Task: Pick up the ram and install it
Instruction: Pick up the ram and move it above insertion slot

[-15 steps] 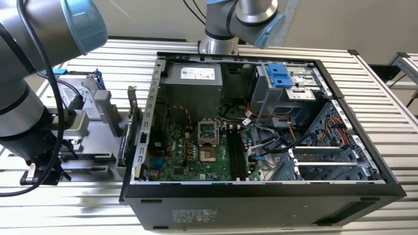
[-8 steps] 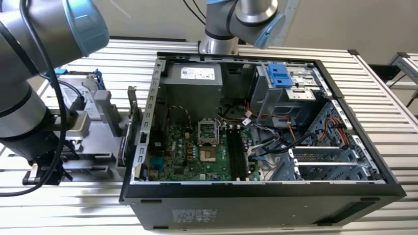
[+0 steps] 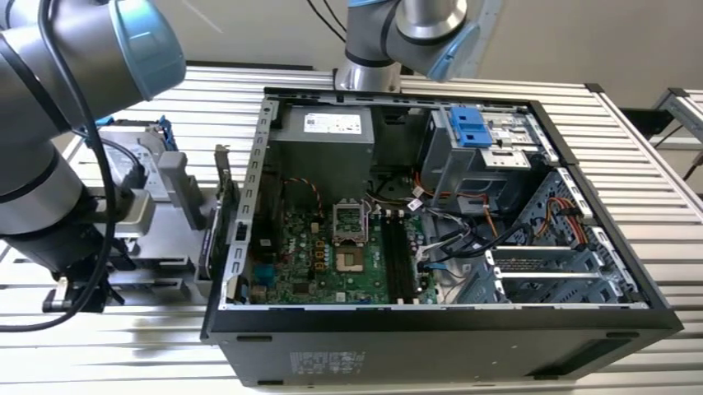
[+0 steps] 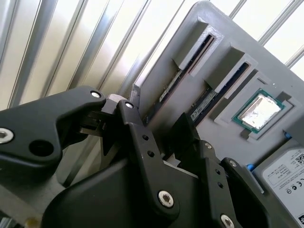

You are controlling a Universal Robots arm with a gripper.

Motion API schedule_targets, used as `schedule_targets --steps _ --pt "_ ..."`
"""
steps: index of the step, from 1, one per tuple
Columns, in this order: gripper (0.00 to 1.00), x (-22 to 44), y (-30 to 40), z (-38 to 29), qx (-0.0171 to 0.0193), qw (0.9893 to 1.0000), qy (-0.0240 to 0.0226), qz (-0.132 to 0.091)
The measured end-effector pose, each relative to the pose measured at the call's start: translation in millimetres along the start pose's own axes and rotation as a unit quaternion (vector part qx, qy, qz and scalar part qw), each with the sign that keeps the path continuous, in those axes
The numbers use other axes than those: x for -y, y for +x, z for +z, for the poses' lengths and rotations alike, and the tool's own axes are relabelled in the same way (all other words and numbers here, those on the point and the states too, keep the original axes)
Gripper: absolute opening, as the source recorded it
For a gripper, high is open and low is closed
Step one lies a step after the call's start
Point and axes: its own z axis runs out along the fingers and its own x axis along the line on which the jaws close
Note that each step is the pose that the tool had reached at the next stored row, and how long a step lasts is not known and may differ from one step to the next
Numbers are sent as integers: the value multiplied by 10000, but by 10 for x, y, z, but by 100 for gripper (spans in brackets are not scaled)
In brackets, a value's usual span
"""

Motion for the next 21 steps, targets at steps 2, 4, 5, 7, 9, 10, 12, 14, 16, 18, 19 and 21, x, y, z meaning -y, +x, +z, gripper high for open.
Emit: schedule_targets --steps 2,4,5,7,9,10,12,14,16,18,19,21 --pt "100 0 -1 15 0 10000 0 0" --pt "100 -1 -1 30 0 10000 0 0" --pt "100 -1 -1 39 0 10000 0 0" --pt "100 -1 -1 53 0 10000 0 0" --pt "100 -1 -1 65 0 10000 0 0" --pt "100 -1 -2 71 0 10000 0 0" --pt "100 -1 -2 81 1 10000 0 0" --pt "100 -1 -2 87 1 10000 0 0" --pt "100 -1 -2 87 1 10000 1 0" --pt "100 -1 -2 89 0 10000 0 0" --pt "100 -1 -2 90 0 10000 0 0" --pt "100 -1 -2 90 0 10000 0 0"
